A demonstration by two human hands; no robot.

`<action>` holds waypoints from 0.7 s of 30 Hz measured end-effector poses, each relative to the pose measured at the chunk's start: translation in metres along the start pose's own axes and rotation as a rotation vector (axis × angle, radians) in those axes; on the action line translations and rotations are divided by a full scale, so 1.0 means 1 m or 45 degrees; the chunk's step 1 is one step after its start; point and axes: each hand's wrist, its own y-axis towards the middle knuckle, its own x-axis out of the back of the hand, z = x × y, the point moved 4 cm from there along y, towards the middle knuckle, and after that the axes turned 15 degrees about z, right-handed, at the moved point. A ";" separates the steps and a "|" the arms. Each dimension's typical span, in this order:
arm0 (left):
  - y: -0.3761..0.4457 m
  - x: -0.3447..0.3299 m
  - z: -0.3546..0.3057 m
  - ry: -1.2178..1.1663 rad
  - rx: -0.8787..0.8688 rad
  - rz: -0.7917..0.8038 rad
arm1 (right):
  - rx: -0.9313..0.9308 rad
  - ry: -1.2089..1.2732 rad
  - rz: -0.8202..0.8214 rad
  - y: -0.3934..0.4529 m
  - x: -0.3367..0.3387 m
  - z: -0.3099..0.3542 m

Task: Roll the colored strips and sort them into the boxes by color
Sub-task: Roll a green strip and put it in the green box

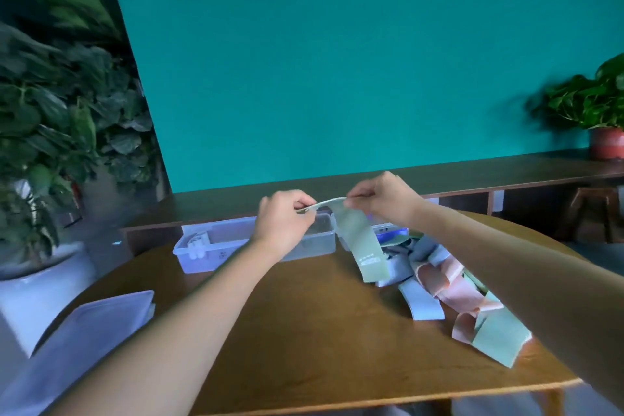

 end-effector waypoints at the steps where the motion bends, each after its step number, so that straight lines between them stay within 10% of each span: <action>1: -0.010 0.012 0.004 0.005 0.010 -0.019 | 0.016 0.061 0.018 -0.003 -0.005 0.007; 21: -0.077 0.116 0.071 -0.147 0.142 -0.074 | 0.067 0.964 0.744 -0.004 -0.185 0.077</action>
